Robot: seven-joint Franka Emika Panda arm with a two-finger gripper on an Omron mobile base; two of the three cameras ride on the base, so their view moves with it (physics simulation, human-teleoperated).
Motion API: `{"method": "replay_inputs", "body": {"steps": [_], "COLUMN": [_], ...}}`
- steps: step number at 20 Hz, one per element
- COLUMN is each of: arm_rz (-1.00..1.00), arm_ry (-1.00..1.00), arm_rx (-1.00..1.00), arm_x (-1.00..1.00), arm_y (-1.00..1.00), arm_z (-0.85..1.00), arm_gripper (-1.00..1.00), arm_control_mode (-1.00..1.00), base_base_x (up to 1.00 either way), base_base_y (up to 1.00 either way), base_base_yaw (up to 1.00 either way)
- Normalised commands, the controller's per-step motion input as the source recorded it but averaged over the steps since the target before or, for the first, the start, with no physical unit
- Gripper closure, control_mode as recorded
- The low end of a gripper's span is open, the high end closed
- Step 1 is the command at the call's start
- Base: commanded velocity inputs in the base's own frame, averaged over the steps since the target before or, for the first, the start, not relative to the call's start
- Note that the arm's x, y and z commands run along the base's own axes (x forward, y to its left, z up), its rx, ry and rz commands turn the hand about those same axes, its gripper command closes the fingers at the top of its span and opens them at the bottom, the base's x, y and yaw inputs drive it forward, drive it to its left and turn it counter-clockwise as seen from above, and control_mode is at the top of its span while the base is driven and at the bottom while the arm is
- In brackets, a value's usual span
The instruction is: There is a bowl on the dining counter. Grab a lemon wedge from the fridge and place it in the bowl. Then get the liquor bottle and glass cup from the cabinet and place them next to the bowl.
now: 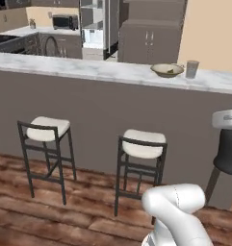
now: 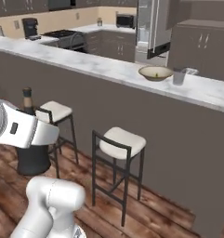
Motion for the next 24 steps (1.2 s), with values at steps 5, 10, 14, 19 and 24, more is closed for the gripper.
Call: {"method": "replay_inputs", "body": {"steps": [5,10,14,19,24], "arm_rz": [0.0,0.0,0.0,0.0,0.0], "arm_ry": [0.0,0.0,0.0,0.0,0.0], "arm_rx": [0.0,0.0,0.0,0.0,0.0], "arm_x": [0.0,0.0,0.0,0.0,0.0], "arm_y": [0.0,0.0,0.0,0.0,0.0], "arm_z": [0.0,0.0,0.0,0.0,0.0], "arm_gripper": [1.0,1.0,1.0,1.0,1.0], "arm_control_mode": [1.0,1.0,1.0,1.0,1.0], "base_base_x": [0.6,0.6,0.62,0.61,0.37], "base_base_y": [0.71,0.37,0.06,0.19,0.33], "base_base_yaw": [-0.5,-0.43,-0.29,-0.17,-0.02]}}
